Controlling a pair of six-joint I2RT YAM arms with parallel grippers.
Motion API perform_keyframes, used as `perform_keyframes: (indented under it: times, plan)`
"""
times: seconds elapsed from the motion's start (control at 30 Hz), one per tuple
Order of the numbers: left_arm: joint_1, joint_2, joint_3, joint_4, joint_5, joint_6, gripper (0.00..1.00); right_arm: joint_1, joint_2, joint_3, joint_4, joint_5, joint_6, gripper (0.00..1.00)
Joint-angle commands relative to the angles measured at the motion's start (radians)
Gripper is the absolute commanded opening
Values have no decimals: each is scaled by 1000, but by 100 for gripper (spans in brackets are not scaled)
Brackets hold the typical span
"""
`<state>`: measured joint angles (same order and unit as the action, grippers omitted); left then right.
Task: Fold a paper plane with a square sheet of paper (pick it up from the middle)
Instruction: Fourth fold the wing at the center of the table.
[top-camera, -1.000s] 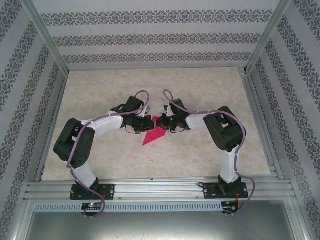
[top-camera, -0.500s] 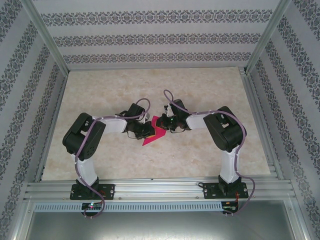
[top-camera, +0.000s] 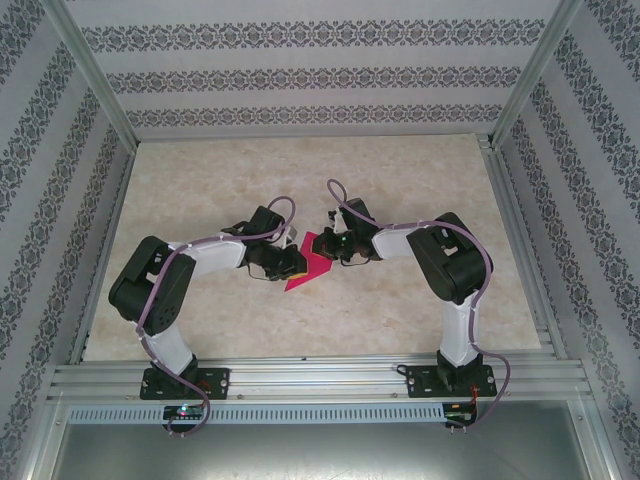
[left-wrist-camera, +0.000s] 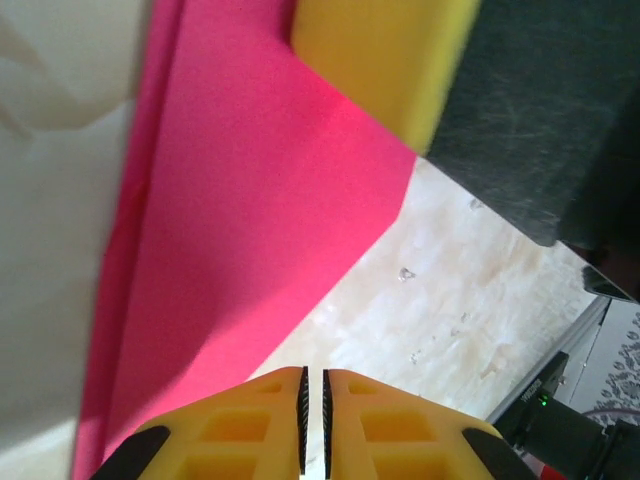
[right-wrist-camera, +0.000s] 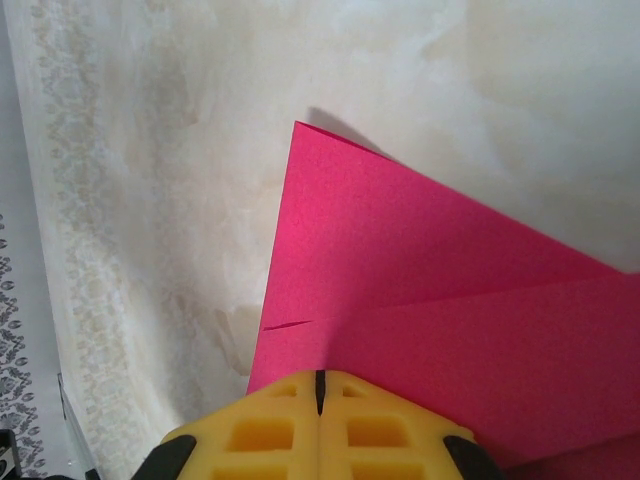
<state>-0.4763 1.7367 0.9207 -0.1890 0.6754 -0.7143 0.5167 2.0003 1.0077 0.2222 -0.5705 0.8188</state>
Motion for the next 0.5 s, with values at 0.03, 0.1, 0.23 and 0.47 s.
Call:
perform_keyframes:
  times: [0.03, 0.1, 0.23, 0.47]
  plan:
    - [0, -2, -4, -98, 1, 46, 14, -18, 51, -40, -155, 83, -26, 4]
    - [3, 8, -19, -127, -56, 52, 11, -18, 52, -41, -155, 85, -26, 4]
    - [22, 21, -57, -123, -116, 46, 9, -18, 55, -45, -156, 83, -28, 4]
    - [27, 15, -111, -183, -156, 70, 6, -18, 52, -42, -177, 84, -42, 4]
